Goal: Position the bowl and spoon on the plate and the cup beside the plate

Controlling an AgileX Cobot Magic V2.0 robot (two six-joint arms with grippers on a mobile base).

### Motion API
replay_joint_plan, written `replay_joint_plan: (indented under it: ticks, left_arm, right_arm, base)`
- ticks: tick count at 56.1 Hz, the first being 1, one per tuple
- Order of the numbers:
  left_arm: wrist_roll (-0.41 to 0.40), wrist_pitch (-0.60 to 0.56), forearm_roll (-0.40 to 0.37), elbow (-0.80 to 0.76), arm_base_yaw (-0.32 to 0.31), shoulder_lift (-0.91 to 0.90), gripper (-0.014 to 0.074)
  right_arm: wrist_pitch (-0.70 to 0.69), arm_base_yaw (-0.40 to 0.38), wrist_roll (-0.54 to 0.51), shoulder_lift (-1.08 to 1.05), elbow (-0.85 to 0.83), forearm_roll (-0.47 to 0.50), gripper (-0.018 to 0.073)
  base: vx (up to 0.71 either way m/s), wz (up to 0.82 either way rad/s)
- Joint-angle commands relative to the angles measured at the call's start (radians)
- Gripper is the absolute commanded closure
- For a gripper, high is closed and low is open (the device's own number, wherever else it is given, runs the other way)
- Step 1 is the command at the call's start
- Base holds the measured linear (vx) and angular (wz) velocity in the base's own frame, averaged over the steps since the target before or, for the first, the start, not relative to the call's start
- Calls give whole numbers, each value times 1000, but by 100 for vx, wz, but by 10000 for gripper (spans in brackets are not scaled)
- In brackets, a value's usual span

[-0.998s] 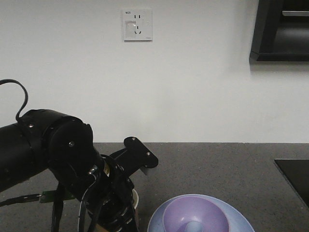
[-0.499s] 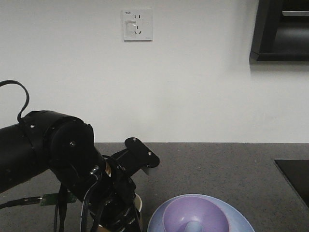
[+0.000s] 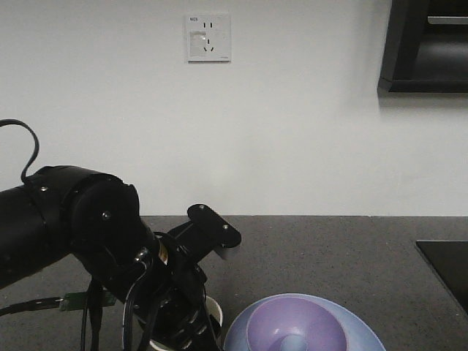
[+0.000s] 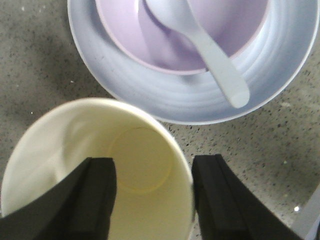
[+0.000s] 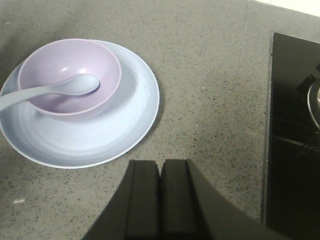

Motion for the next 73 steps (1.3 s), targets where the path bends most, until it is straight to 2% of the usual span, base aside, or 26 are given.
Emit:
replay_joint_plan:
  ticks: [1,28,34,40,45,46,48,51,59,63,73]
  left_arm:
    - [-10,-40,-46,-37,-6,-65,125]
    - [-10,-28,-51,-37,-6,-149,126]
    - [-9,-56,-48,-37,-5,-206,154]
    - [-10,-132,-46,-37,-5,-287,277]
    - [-11,-204,-31,-35,-5,-366,463]
    - [-11,-220,-26,-35,-5,-386,533]
    - [-11,-246,-12,-30,-5,-414,603]
    - [-17,-280,13,-8,-5,-463,605]
    - [-107,-374,112,183,-5,-613,602]
    - [-145,-498,144,360,-5,-710,601]
    - [-275,-826,143,718,-5,-909,600]
  right_arm:
    - [-66,0,-7,2,-24,-3,568]
    - [-65,0,-3,2,-24,-3,568]
    - [-65,0,-3,2,-24,-3,568]
    - [-67,0,-3,2,-24,-3,568]
    - [-75,0,-3,2,-24,7,568]
    - [-76,0,-3,2,-24,10,568]
    - [-85,0,-8,0,-24,15,568]
    - [-106,0,-15,-2,-24,34,568]
    - [-212,0,-17,-44,7,74,568]
    - [-315,0,-19,-99,66,108,568]
    - [-537,0,-74,-238,265,191,568]
  base:
    - [0,0]
    - [0,0]
    - [0,0]
    - [0,0]
    - [0,0]
    - [0,0]
    - [0,0]
    - [0,0]
    - [0,0]
    - [0,0]
    - [0,0]
